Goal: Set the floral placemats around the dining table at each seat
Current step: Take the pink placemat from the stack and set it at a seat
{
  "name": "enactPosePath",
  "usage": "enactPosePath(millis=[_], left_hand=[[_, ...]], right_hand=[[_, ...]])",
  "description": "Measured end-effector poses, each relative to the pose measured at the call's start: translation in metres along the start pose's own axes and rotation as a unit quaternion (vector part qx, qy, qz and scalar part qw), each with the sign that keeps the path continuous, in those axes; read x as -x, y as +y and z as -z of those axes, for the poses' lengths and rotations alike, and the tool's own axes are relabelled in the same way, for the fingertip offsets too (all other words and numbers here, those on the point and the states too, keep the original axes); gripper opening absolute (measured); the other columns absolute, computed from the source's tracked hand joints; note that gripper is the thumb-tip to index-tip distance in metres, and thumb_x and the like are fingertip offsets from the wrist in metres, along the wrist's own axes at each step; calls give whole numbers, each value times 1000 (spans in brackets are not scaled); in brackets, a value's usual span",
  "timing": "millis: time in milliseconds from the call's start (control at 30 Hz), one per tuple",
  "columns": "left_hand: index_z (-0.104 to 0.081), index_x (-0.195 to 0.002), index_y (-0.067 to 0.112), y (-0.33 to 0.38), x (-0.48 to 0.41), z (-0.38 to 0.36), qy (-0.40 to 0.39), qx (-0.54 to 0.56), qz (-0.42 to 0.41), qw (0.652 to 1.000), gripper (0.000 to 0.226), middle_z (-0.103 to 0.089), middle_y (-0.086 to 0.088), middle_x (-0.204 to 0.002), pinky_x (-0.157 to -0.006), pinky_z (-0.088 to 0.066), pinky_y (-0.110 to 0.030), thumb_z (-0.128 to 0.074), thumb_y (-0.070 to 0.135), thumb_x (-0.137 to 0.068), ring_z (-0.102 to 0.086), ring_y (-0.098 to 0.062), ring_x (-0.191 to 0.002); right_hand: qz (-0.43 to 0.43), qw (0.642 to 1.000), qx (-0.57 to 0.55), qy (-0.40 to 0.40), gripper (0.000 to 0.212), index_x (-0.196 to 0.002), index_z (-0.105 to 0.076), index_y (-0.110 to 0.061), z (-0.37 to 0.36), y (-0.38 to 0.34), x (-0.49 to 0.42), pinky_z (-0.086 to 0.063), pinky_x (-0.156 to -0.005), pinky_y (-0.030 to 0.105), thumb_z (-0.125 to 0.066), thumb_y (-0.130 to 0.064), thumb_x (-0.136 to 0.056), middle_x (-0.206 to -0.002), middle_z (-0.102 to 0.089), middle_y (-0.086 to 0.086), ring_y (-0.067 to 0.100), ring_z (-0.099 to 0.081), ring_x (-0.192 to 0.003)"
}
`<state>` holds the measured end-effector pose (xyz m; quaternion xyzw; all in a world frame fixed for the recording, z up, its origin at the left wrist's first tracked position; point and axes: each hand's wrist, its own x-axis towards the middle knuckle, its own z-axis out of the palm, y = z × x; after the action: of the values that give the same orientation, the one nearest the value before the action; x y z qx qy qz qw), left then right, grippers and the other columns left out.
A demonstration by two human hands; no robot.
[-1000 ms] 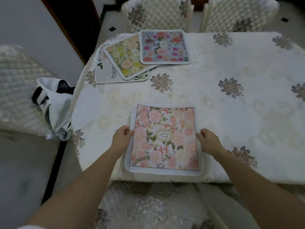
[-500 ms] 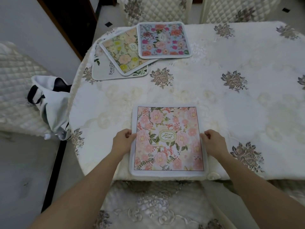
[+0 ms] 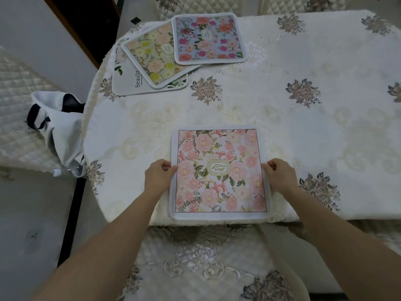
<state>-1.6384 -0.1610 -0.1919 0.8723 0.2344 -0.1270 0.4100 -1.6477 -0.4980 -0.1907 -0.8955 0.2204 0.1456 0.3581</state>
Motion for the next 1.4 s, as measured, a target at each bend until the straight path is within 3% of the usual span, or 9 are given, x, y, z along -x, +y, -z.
enactPosePath(millis=[233,500,600,700,767,867,933,1167,1400], left_hand=[[-68,-101,9,-1,1,1,10,-40,-10,999,27,-67,-3,-89,-77,-46,-29,-72,32,-87,-62,-19,-85],[-67,-103,7,0,-2,9,-7,-69,-6,998,26,-66,-5,-92,-78,-43,-28,-70,29,-89,-63,-23,-92],[-58,-115,8,6,-1,11,-16,-114,-13,993,35,-63,-7,-102,-77,-42,-30,-69,29,-89,-61,-26,-98],[-42,-135,12,15,8,3,43,-241,-105,964,51,-48,-14,-128,-86,-48,-40,-62,31,-91,-49,-31,-114],[-39,-140,17,24,15,-15,51,-294,-203,933,51,-39,-12,-142,-100,-44,-44,-54,32,-94,-39,-29,-129],[-15,-154,24,20,19,-51,-27,-341,-297,892,63,-8,-4,-164,-120,-20,-48,-38,44,-99,-8,-22,-150],[-1,-157,26,8,18,-66,-32,-369,-308,876,64,7,0,-165,-122,-11,-48,-24,49,-101,8,-17,-151],[0,-157,19,-5,17,-70,33,-352,-258,899,70,7,-2,-165,-123,-7,-44,-23,51,-99,10,-15,-151],[10,-155,17,-1,16,-65,2,-362,-247,899,76,17,-3,-163,-124,-4,-43,-18,57,-98,18,-17,-149]], right_hand=[[11,1000,11,-12,22,-85,-57,-12,1,1,-2,-36,-56,26,-54,-31,-96,-72,-56,-2,14,-50,-65],[-8,999,14,-40,23,-93,-61,-13,0,-1,-8,-40,-68,30,-58,-35,-94,-84,-62,3,23,-58,-81],[-23,998,54,-38,24,-93,-58,-12,4,-7,-4,-42,-66,32,-58,-36,-93,-88,-63,5,23,-58,-81],[102,960,243,97,23,-103,-56,-10,-5,-11,2,-47,-68,38,-58,-29,-91,-101,-57,9,27,-52,-93],[216,936,245,132,28,-115,-56,-5,-23,-20,5,-51,-80,42,-53,-22,-93,-116,-57,15,31,-51,-107],[273,932,230,57,50,-141,-41,-5,-61,-36,10,-36,-111,49,-39,-34,-100,-149,-38,18,35,-31,-140],[284,924,256,24,64,-152,-23,-7,-81,-35,12,-22,-119,48,-28,-46,-102,-160,-20,14,31,-13,-149],[246,916,313,54,77,-155,3,-11,-75,-7,8,-5,-122,41,-23,-58,-98,-163,7,6,18,11,-150],[211,922,322,31,82,-153,11,-8,-49,6,-1,-6,-122,42,-10,-64,-97,-162,13,10,24,11,-149]])
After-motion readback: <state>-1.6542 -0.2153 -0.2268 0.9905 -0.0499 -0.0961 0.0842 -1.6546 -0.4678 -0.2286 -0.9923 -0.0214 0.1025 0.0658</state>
